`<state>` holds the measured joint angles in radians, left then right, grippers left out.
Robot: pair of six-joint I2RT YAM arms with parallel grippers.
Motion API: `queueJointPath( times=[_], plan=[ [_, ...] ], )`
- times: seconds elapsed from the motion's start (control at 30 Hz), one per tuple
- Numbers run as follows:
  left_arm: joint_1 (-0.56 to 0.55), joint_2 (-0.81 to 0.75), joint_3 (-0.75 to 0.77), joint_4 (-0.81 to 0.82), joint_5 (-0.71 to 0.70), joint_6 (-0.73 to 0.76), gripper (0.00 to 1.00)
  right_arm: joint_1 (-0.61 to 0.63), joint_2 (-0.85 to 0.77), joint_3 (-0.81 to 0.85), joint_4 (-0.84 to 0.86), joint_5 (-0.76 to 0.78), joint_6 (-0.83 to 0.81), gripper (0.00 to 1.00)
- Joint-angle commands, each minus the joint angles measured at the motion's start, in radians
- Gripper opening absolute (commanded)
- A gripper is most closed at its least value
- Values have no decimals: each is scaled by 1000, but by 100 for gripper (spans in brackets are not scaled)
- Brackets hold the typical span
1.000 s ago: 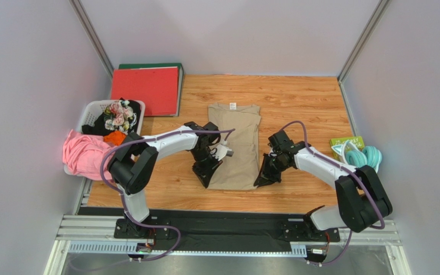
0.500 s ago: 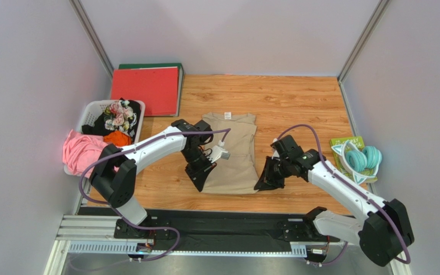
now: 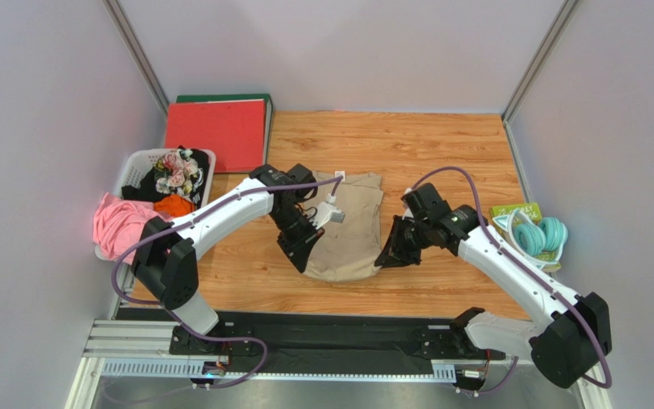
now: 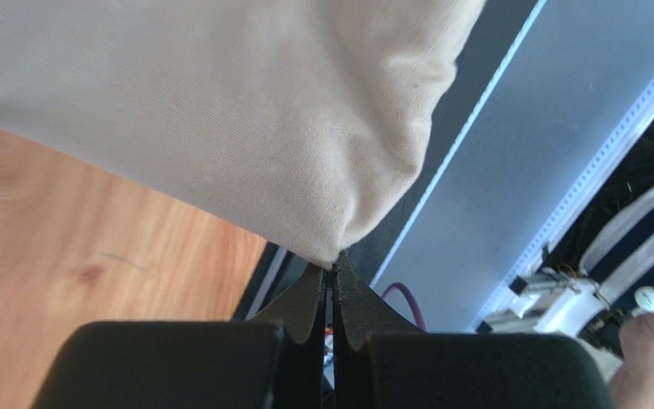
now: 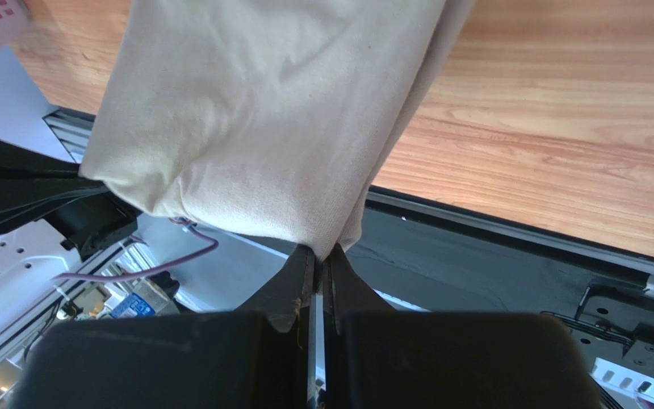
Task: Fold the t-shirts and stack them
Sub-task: Fold the tshirt
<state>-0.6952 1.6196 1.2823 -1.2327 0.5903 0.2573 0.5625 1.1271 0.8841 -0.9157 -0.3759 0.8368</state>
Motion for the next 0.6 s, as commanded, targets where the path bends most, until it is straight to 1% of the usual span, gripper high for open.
queueJointPath(
  times=[0.0, 0.2, 0.4, 0.57],
  plan=[
    [42, -4, 188, -51, -21, 4, 0, 1, 66, 153, -11, 46, -50, 0],
    [103, 65, 368, -68, -110, -36, 0, -44, 157, 318, -14, 55, -96, 0],
    [177, 146, 433, -40, -139, -72, 0, -93, 223, 414, -9, 55, -125, 0],
    [215, 194, 460, -16, -153, -79, 0, -148, 280, 435, 29, 25, -142, 0]
  ],
)
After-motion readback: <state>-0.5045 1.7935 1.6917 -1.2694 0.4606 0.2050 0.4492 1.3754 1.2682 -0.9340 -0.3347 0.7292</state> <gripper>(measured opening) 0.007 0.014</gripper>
